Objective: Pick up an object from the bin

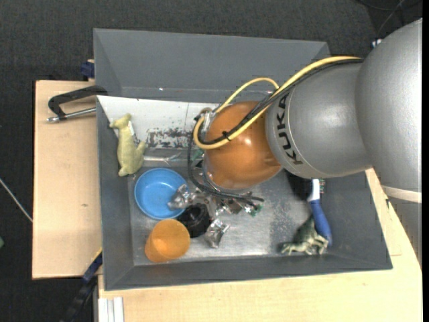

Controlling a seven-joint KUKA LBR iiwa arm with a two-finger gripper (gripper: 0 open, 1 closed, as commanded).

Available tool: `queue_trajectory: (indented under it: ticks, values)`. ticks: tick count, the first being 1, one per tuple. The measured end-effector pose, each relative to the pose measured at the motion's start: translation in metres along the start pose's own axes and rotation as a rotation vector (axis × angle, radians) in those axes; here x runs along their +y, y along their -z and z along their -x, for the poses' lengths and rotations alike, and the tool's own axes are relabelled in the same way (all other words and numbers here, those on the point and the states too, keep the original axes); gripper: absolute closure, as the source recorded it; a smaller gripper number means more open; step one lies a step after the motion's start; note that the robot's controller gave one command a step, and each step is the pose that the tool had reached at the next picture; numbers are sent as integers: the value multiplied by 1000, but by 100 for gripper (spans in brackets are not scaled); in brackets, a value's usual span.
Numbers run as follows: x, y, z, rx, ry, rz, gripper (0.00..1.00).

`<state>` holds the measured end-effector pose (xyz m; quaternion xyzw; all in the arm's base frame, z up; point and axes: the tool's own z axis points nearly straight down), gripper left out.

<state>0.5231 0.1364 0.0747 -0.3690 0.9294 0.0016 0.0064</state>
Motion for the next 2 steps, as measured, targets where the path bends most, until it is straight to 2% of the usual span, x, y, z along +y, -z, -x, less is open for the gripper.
queue_trajectory:
  ticks: [1, 2]
  values:
    - [0, 6, 5, -11, 1, -4, 100]
    - [9, 149, 8, 8, -23, 1, 100]
